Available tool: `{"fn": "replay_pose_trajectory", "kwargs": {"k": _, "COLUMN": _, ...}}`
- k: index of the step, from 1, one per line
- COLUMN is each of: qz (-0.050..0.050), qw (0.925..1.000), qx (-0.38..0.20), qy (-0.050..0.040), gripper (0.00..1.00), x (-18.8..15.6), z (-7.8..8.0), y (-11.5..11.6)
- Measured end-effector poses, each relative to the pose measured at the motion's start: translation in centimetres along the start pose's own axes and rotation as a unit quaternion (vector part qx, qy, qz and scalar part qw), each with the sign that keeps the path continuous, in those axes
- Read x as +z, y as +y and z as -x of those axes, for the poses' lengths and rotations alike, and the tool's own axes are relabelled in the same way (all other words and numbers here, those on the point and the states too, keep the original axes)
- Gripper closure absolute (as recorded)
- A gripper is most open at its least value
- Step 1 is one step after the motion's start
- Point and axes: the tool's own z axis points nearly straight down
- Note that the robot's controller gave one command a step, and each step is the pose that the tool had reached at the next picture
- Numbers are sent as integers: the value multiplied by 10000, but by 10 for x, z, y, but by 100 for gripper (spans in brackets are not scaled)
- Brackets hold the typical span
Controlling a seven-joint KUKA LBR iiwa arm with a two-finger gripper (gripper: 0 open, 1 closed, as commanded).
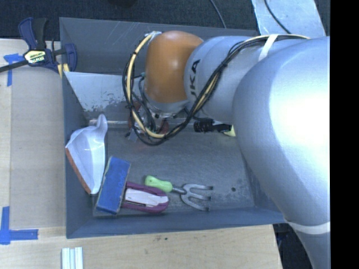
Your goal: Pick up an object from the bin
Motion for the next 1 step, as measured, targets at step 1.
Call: {"fn": "replay_pose_trajectory", "kwargs": {"k": 1, "qz": 28, "qw": 10000, "qx": -3, "qy": -39, "gripper": 100, "x": -35, "z": 3, "y": 2}}
